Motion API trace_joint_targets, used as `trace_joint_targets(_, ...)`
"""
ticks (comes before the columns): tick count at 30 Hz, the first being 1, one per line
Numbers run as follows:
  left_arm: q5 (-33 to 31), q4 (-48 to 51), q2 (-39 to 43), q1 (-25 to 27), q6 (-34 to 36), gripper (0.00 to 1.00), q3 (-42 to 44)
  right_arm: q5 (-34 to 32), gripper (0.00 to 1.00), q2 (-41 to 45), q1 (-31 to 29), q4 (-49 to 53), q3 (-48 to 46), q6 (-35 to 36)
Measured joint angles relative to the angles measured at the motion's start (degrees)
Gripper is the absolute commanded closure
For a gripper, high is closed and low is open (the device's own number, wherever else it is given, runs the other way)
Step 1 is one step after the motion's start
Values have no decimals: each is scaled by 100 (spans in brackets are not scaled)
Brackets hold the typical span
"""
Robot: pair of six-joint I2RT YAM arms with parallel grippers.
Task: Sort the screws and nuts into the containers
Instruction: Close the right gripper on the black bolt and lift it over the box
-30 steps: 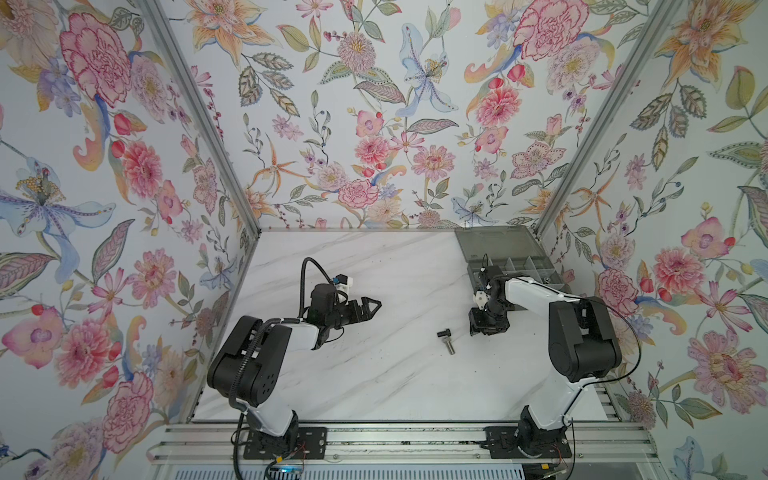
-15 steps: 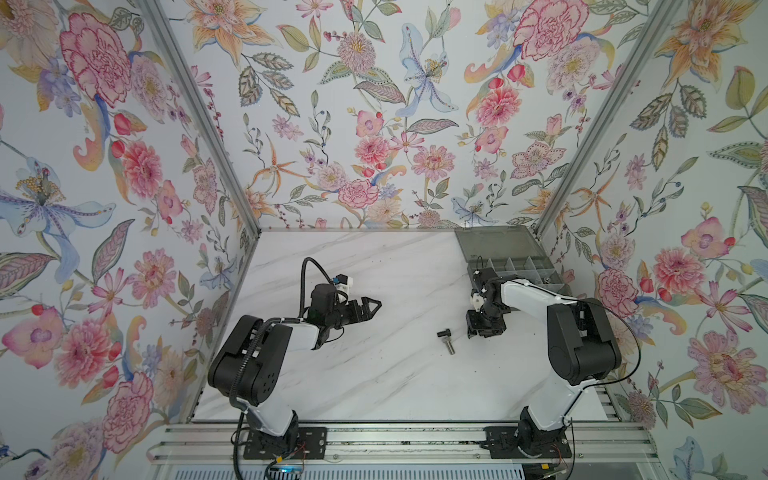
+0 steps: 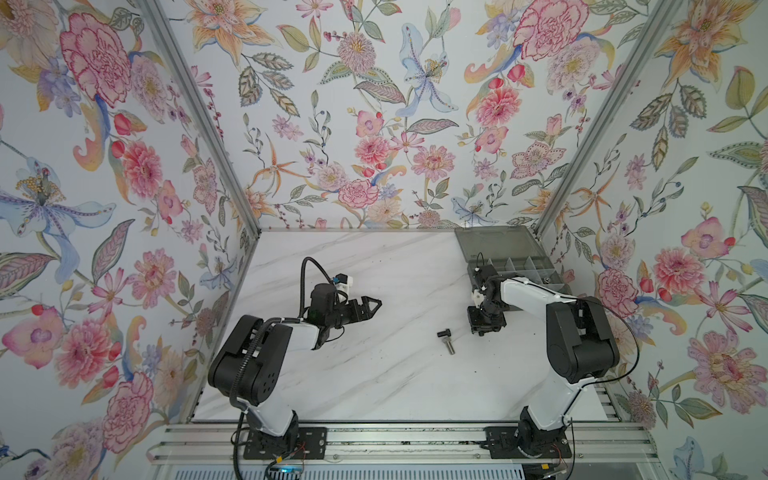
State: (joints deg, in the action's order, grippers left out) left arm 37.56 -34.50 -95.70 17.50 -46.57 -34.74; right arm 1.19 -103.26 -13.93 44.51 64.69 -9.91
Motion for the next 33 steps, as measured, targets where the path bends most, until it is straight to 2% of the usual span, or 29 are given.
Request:
trace_joint_targets(7, 0, -31, -4, 0, -2, 1, 0, 155, 93, -2, -33, -101, -42, -9)
trace_joint_targets(11, 0, -31, -11, 0, -2, 1, 0, 350, 99, 46, 28, -212, -96, -35)
trace_joint_targets(16, 0, -31, -11, 0, -2, 1, 0, 693, 100, 264, 166, -378, -225, -42)
trace_joint_targets(21, 2, -31, -11, -2, -2, 1, 0, 981, 100, 946, 382, -433, -249, -46)
trace_joint_targets(26, 13, -35, -15, -15, -20, 1, 0, 1200, 100, 1639, 970, -503, -192, -68)
trace_joint_targets(33, 85, -35, -31, -15, -44, 1, 0, 1207, 100, 1563, 1602, -503, 9, -160)
